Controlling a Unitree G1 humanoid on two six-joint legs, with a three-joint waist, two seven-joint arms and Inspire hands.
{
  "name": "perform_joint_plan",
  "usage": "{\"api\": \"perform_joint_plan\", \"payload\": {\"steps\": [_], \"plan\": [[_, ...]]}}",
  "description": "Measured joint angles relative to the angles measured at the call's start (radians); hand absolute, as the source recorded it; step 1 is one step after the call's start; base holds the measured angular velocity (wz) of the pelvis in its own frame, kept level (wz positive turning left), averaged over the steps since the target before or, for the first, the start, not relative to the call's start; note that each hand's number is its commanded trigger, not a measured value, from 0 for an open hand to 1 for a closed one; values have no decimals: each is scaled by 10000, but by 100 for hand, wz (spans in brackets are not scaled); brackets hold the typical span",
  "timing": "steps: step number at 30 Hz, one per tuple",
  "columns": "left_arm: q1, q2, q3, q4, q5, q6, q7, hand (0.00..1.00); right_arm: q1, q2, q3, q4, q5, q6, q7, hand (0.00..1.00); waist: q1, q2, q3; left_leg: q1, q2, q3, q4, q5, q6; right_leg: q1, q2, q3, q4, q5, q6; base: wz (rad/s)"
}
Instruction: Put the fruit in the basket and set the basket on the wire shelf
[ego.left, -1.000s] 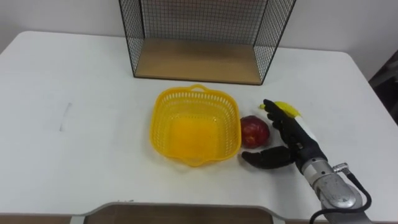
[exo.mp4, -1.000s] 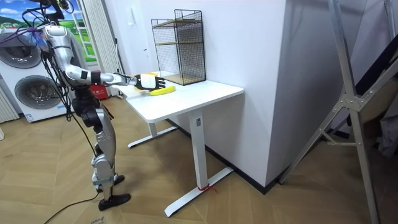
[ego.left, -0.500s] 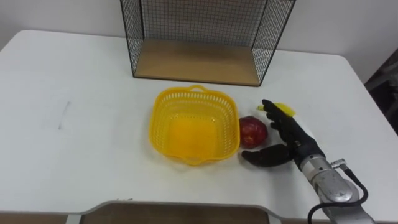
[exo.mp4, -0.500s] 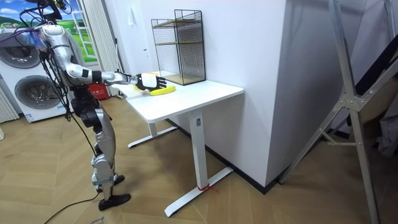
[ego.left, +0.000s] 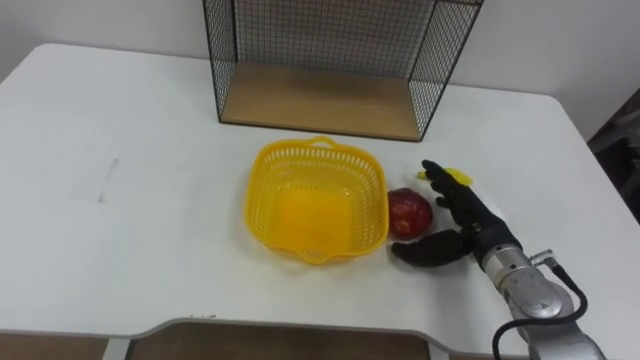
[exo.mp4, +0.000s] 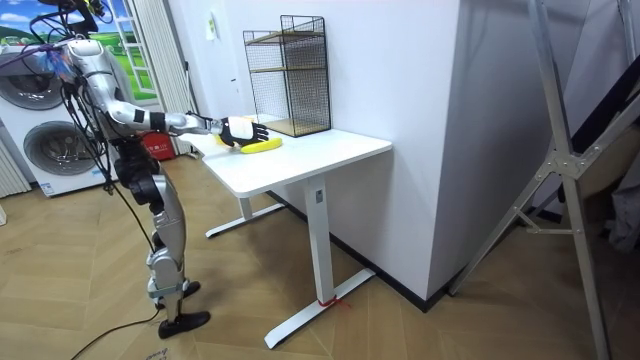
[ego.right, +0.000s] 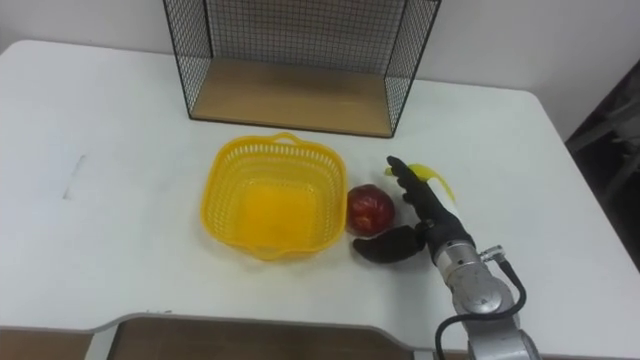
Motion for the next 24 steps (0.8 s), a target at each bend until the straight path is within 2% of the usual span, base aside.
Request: {"api": "perform_joint_plan", "payload": {"steps": [2, 11, 13, 24], "plan": [[-51, 0, 0, 0, 0, -3, -1, 0, 0, 0, 28, -30, -284, -6, 0, 100, 4, 2, -1, -1, 0, -3, 6, 0, 0, 1, 0, -2, 2, 0, 0, 0], [-187, 0, -5, -31, -3, -28, -1, 0, -298, -139, 89, 91, -1241, -15, -349, 100, 17, 47, -30, 21, 1, -6, -8, 0, 0, 3, 4, -13, -6, 0, 0, 0], [-216, 0, -7, -31, -4, -34, -1, 0, -373, -185, 90, 228, -1345, -24, -463, 100, 37, 60, -79, 31, 3, -16, -14, 0, 0, 12, 7, -23, -11, 0, 0, 0], [-395, 1, -27, -4, -22, -225, 2, 0, -396, -236, 221, 266, -1493, -28, -576, 100, 197, 51, -80, 45, 3, -64, -34, 1, -1, 33, 0, -140, -16, 0, 0, 1]]}}
